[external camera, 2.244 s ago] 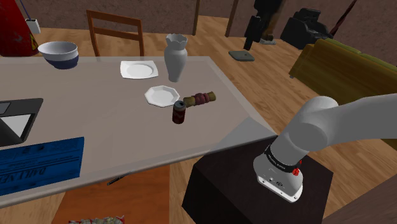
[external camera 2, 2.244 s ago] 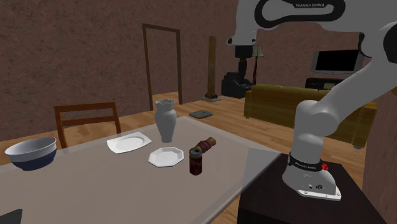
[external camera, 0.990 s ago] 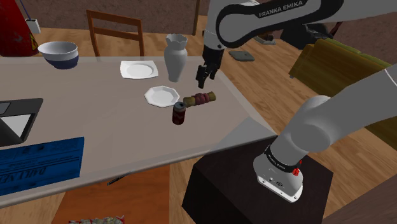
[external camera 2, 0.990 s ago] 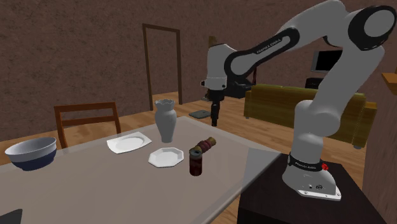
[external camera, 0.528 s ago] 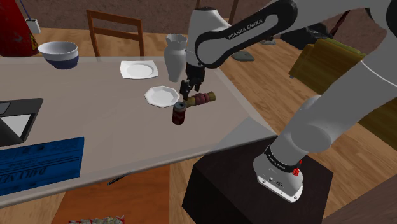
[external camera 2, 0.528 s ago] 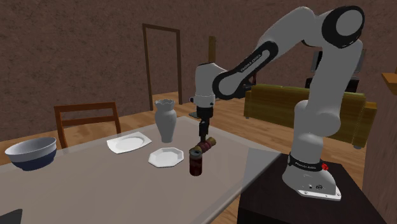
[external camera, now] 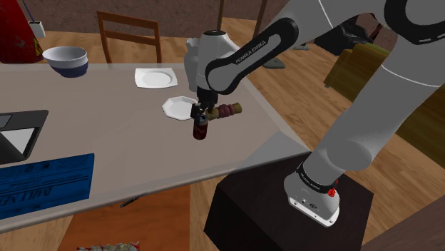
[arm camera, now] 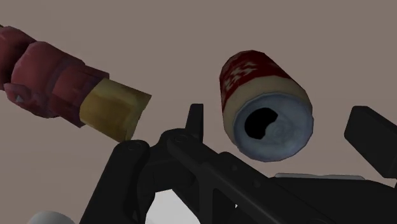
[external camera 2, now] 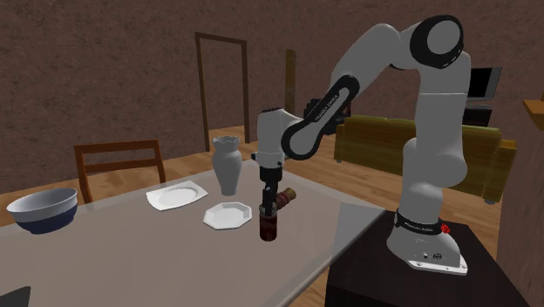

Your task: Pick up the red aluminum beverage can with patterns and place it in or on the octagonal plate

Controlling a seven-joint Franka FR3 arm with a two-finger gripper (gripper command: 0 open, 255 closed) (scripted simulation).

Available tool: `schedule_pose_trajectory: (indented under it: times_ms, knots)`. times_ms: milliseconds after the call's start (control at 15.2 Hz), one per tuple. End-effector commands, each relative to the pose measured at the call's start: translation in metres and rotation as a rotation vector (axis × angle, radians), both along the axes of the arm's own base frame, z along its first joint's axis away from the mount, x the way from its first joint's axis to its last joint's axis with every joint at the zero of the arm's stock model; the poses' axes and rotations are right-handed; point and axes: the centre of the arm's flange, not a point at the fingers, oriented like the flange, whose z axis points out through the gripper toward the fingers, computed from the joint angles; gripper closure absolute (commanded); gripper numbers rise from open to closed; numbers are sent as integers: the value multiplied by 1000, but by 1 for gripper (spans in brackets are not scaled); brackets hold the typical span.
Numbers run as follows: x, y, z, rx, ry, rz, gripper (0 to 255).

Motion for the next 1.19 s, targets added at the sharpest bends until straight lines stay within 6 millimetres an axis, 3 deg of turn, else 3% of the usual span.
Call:
schedule_pose_trajectory:
  times_ms: [0, 198, 726, 792, 1122]
  knots:
    - [0, 1, -11, 1, -1, 0, 0]
    - [0, 1, -30, 1, -1, 0, 0]
    - [0, 1, -30, 1, -1, 0, 0]
    - [0, 1, -30, 1, -1, 0, 255]
    - [0, 1, -30, 1, 0, 0, 255]
